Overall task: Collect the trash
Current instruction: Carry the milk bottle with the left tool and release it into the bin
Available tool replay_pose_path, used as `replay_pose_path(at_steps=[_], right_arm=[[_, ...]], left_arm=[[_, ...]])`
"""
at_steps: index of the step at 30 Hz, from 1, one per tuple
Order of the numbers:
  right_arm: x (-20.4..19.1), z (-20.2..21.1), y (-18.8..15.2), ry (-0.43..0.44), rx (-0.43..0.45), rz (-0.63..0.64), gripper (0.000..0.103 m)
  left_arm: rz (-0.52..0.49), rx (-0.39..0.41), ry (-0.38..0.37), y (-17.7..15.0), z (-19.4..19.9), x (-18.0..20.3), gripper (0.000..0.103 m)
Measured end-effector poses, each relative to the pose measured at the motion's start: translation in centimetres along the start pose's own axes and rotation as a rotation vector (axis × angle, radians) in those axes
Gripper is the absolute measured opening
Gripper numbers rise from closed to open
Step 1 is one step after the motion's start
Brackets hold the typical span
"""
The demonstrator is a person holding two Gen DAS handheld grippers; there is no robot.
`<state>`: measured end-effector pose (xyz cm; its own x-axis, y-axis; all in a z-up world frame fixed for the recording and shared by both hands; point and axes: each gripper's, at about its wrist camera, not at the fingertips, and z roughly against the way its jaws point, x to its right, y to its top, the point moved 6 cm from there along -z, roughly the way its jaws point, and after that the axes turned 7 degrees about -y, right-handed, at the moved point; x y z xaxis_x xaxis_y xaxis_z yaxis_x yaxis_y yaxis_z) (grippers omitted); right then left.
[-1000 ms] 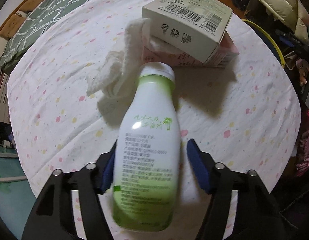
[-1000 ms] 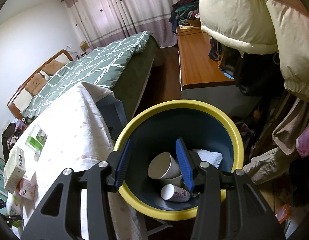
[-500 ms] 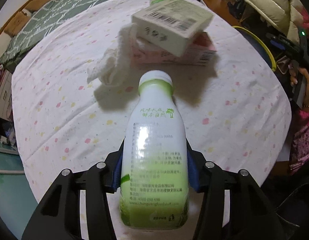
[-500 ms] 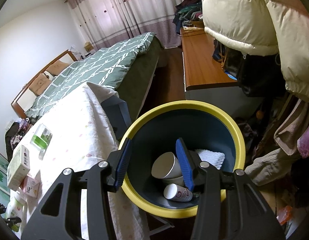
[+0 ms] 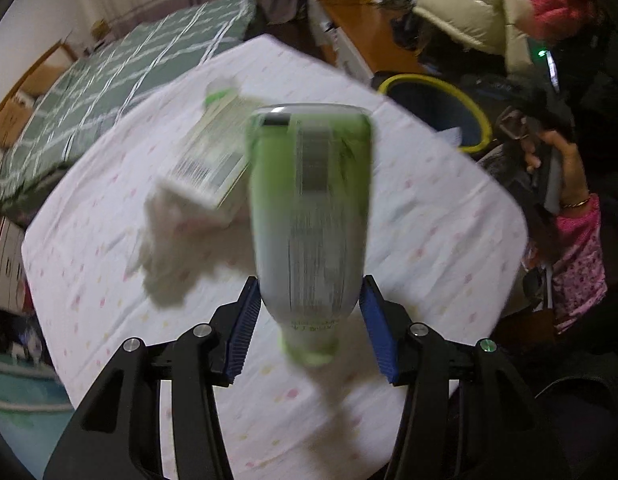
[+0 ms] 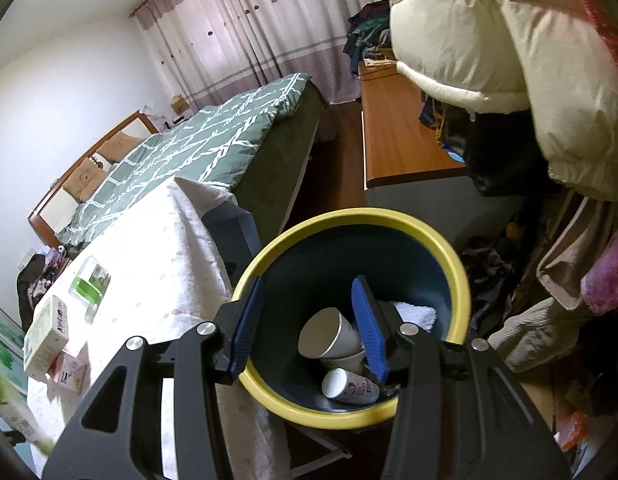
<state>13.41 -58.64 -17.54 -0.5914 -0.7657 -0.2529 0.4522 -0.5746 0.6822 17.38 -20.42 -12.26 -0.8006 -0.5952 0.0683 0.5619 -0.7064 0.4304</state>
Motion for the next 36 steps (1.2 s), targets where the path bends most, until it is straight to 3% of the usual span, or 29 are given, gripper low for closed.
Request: replay_pose_path(at_steps=[6,11,13,16,21,27,33,36], right_arm=[[2.1,0.6,0.2,0.01,0.01,-0.028,0.044],[3.1,0.3,0.0,0.018,0.0,-0.029,0.044],[3.5,0.1,-0.2,0.023,-0.006,-0.037,0.044],[4.0,-0.4,-0.4,0.028,-0.016,-0.049,0.044],[4.2,-0.9,-0.7,0.04,-0.026,-0.053,0.044],[4.4,-1.4,-0.7,0.056,-0.036,-0.052,0.044],[4.8,-1.3,-0.8,0.07,-0.036,-0.054,0.044],[5.0,-1.2,-0.8,0.07,-0.033,-0.06,0.044]], left_arm=[[-0.071,0.016,-0.03,4.2,-1.1,3.5,0.049],[-0.062,-0.1,-0.051,5.0,-5.2,4.6,0.049],[-0.039,-0.135,-0.038,4.6,-6.5,4.4,0.066],[-0.009,-0.165,0.013,4.5,-7.7,3.5,0.072],[0.011,-0.197,0.098,4.7,-8.6,2.4,0.072],[0.001,-0.259,0.077,3.9,-9.7,2.6,0.071],[-0.017,-0.31,0.069,3.5,-11.2,2.9,0.056],[-0.031,-0.299,0.055,4.3,-11.1,3.5,0.055]])
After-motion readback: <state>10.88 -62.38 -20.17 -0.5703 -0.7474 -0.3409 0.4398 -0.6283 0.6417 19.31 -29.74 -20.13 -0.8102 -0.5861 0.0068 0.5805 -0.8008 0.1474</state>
